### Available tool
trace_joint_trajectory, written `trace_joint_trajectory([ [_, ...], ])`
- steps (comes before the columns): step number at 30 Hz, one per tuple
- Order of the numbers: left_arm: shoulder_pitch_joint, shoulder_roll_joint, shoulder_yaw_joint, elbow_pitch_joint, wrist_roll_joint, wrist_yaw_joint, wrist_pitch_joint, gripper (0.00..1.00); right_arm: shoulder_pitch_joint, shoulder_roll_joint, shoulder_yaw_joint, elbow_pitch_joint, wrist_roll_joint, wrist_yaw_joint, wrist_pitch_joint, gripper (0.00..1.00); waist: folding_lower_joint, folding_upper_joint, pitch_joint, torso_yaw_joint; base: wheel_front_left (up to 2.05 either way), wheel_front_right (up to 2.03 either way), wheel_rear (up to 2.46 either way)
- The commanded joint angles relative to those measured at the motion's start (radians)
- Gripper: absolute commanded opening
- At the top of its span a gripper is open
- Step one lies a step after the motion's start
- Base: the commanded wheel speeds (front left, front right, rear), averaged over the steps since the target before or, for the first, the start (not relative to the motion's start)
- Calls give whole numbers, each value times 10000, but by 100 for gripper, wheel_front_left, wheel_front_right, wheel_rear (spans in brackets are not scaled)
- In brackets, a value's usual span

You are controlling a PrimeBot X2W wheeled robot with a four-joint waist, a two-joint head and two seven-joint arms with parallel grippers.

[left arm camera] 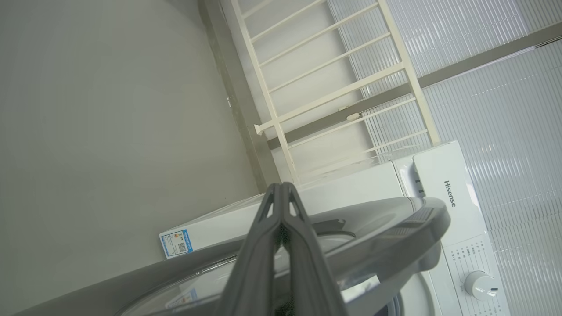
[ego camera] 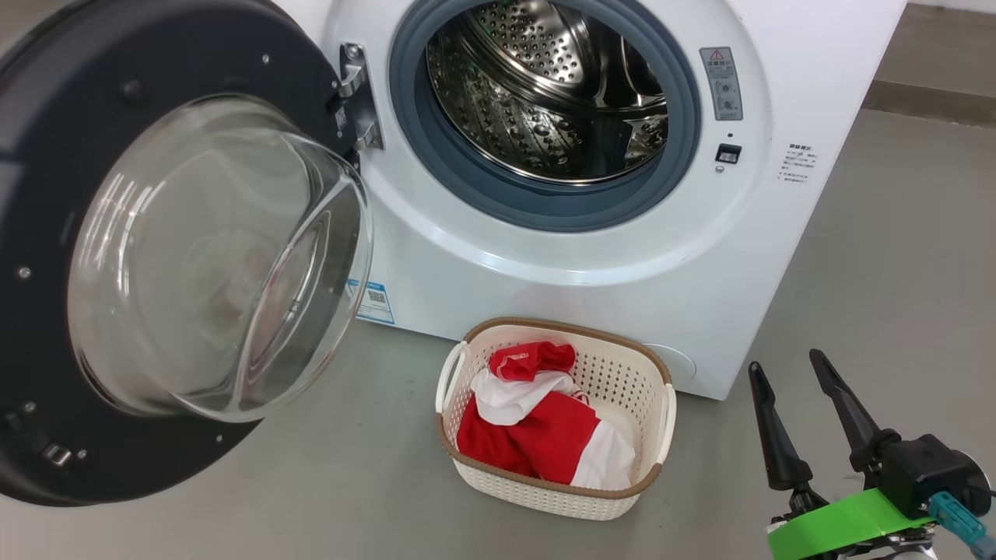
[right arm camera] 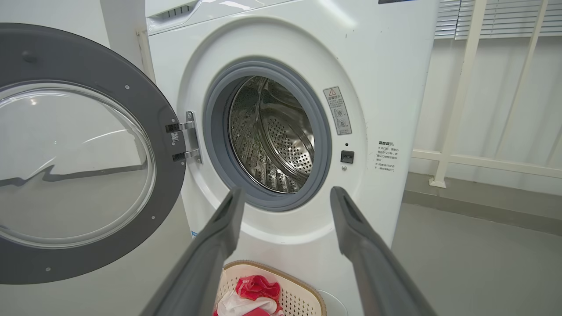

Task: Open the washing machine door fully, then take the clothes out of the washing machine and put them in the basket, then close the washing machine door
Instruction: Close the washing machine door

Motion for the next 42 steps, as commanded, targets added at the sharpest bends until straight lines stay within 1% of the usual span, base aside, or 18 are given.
trace_joint_trajectory([
  [1, 43, 254, 70, -325, -155, -203, 204, 0, -435, -112, 237, -237, 63, 63, -63, 100, 0, 0, -13, 1, 0, 0, 0],
  [4, 309, 29, 169, -567, -454, -282, 460, 0, -427, -112, 282, -244, 108, 63, -63, 100, 0, 0, -40, -13, 0, 0, 0],
  [5, 527, -161, 185, -767, -618, -316, 657, 0, -421, -112, 285, -241, 123, 63, -63, 100, 0, 0, -56, -12, 0, 0, 0],
  [6, 527, -161, 185, -767, -618, -316, 657, 0, -421, -112, 285, -241, 123, 63, -63, 100, 0, 0, -56, -12, 0, 0, 0],
  [12, 1091, -651, 244, -1518, -1121, -364, 1286, 0, -382, -112, 326, -208, 146, 63, -63, 100, 0, 0, -111, -36, 0, 0, 0],
  [19, 1757, -1336, 349, -2956, -1765, -324, 2220, 0, -317, -112, 411, -196, 193, 63, -63, 100, 0, 0, -155, -122, 0, 0, 0],
  [24, 2325, -1913, 378, -4437, -2071, 80, 2827, 0, -275, -112, 392, -208, 210, 63, -63, 100, 0, 0, -128, -211, 0, 0, 0],
  [31, 3172, -2600, 56, -6705, -2339, 709, 3506, 0, -346, -112, 389, -212, 258, 63, -63, 100, 0, 0, -3, -341, 0, 0, 0],
  [38, 3841, -2820, -511, -8247, -2859, 1325, 3742, 0, -426, -112, 370, -175, 293, 63, -63, 100, 0, 0, 67, -546, 0, 0, 0],
  [42, 4159, -2837, -834, -8640, -3150, 1492, 3682, 0, -447, -112, 344, -169, 271, 63, -63, 100, 0, 0, 94, -659, 0, 0, 0],
])
